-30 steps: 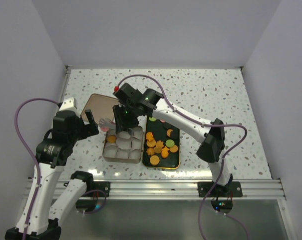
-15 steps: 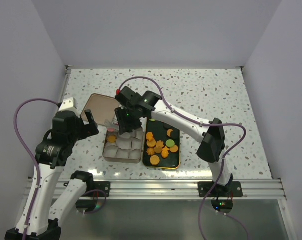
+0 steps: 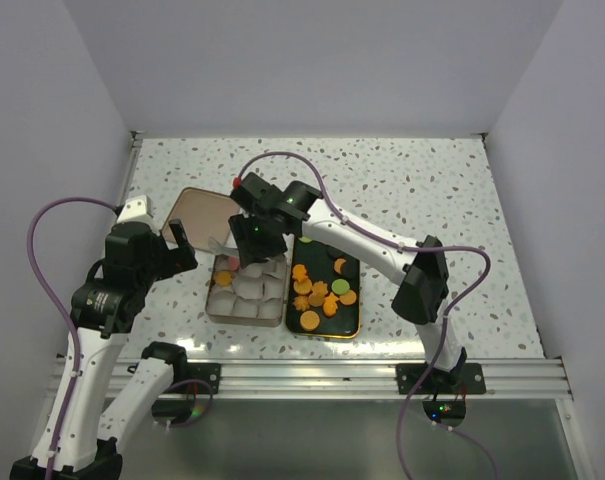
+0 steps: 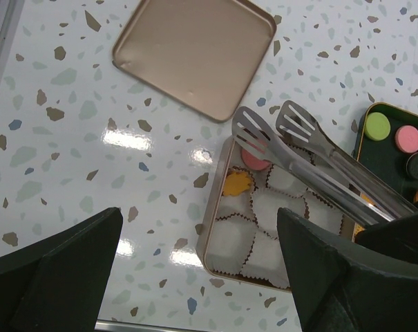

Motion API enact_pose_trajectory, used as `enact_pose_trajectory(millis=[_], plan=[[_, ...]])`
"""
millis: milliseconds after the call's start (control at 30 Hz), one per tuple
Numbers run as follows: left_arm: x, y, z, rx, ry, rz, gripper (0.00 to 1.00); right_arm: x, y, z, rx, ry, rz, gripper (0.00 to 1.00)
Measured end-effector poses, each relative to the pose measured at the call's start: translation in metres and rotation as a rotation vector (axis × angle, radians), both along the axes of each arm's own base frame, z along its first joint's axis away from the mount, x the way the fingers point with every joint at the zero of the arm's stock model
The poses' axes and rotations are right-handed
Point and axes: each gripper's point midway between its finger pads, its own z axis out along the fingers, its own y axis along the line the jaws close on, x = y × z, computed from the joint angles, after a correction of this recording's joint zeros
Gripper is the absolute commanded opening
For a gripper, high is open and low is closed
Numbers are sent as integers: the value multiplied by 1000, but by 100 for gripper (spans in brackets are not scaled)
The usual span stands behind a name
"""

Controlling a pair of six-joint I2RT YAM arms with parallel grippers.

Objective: Pack the cookies

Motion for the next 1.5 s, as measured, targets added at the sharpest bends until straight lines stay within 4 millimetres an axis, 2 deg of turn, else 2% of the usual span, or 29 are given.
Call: enact_pose_trajectory(millis=[167, 333, 400, 467, 633, 767, 1000, 1133, 1300, 1500], plan=[[0, 0, 0, 0, 0, 1, 100, 9, -3, 12, 14, -27, -18, 55], [0, 0, 0, 0, 0, 1, 100, 22, -24, 35, 35, -57, -69, 55], [0, 0, 0, 0, 0, 1, 100, 30, -43, 48, 46, -74, -108, 55], [0, 0, 0, 0, 0, 0, 100, 39, -70, 60, 51, -94, -162, 55], [0, 0, 0, 0, 0, 0, 100, 47, -130, 72, 12, -134, -264, 55], [0, -1, 0, -1, 0, -3, 100, 29, -151, 62, -32, -121, -259, 55], [1, -1, 0, -2, 2, -6, 100, -7, -179, 17, -148, -14, -247, 55], [1, -2, 0, -3, 2, -7, 100, -22, -187, -3, -182, 50, -253, 55], [1, -2, 0, -4, 2, -8, 100, -37, -188, -16, -164, 119, -259, 53], [1, -2, 0, -4, 2, -8, 100, -39, -174, -19, -99, 152, -268, 52]])
